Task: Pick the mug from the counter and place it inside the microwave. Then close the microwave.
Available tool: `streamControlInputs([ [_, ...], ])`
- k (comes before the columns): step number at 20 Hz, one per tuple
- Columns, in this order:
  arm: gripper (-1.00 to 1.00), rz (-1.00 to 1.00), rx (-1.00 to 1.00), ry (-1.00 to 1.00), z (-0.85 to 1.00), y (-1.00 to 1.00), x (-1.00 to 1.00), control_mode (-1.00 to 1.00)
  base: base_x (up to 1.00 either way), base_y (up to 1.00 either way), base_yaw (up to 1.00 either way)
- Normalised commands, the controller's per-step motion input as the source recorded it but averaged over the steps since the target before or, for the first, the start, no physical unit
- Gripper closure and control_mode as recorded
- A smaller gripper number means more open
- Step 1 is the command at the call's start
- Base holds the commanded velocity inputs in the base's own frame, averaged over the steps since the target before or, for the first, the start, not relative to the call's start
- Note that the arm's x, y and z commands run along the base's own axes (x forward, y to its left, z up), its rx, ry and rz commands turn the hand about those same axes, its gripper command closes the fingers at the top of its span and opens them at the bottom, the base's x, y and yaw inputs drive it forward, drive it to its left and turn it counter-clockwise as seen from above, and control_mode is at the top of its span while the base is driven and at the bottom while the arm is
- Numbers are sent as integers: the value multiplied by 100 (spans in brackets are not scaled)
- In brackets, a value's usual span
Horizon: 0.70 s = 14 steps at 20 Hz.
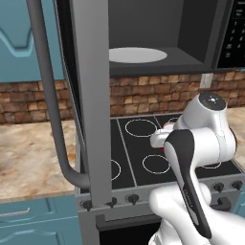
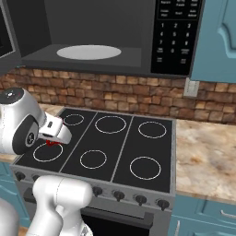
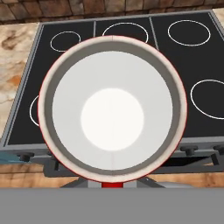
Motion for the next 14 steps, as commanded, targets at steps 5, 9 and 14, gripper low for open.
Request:
streamControlInputs([
  [5,100,0,0,0,0,0,0,100,0,0,0],
  [9,100,0,0,0,0,0,0,100,0,0,0],
  [14,100,0,0,0,0,0,0,100,0,0,0],
])
